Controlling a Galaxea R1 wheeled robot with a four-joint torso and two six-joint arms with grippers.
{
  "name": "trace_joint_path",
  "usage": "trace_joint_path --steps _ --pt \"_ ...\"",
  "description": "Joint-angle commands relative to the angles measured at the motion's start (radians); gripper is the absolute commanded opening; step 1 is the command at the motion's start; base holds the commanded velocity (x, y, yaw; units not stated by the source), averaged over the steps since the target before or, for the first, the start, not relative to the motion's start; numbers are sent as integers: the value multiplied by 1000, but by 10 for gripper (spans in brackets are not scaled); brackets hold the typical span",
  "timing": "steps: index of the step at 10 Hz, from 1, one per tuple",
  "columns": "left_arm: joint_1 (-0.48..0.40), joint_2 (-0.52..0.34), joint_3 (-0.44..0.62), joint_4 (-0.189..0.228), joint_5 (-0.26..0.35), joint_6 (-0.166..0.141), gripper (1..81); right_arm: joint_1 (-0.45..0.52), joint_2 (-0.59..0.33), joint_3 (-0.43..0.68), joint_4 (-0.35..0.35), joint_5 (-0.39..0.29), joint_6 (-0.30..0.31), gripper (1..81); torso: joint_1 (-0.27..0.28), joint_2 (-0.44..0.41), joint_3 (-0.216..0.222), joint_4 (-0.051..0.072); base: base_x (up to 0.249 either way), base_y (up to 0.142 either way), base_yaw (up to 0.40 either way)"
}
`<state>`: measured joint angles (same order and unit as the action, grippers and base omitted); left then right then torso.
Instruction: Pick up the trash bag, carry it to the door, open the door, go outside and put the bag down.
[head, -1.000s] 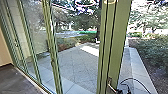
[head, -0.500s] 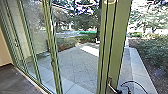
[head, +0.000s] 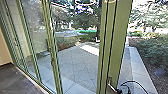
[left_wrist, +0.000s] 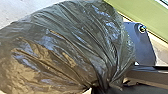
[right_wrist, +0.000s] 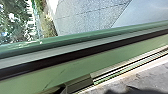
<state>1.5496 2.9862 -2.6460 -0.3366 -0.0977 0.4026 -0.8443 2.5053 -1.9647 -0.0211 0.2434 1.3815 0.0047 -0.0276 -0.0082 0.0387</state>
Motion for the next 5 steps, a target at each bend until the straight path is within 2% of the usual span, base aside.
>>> trace_joint_path --steps 1,2,3,5 --pt "-44 -1 1 -1 61 2 10 -56 13 23 3 -401 16 811 0 0 -45 0 0 0 0" --pt "-41 -1 1 -1 61 2 10 -45 8 29 6 -401 16 811 0 0 -63 0 0 0 0" --pt "-39 -2 1 -1 61 2 10 -31 2 34 9 -401 17 811 0 0 -35 0 0 0 0" --pt "-36 -7 1 -2 61 2 10 15 -30 53 33 -403 16 811 0 0 -45 0 0 0 0"
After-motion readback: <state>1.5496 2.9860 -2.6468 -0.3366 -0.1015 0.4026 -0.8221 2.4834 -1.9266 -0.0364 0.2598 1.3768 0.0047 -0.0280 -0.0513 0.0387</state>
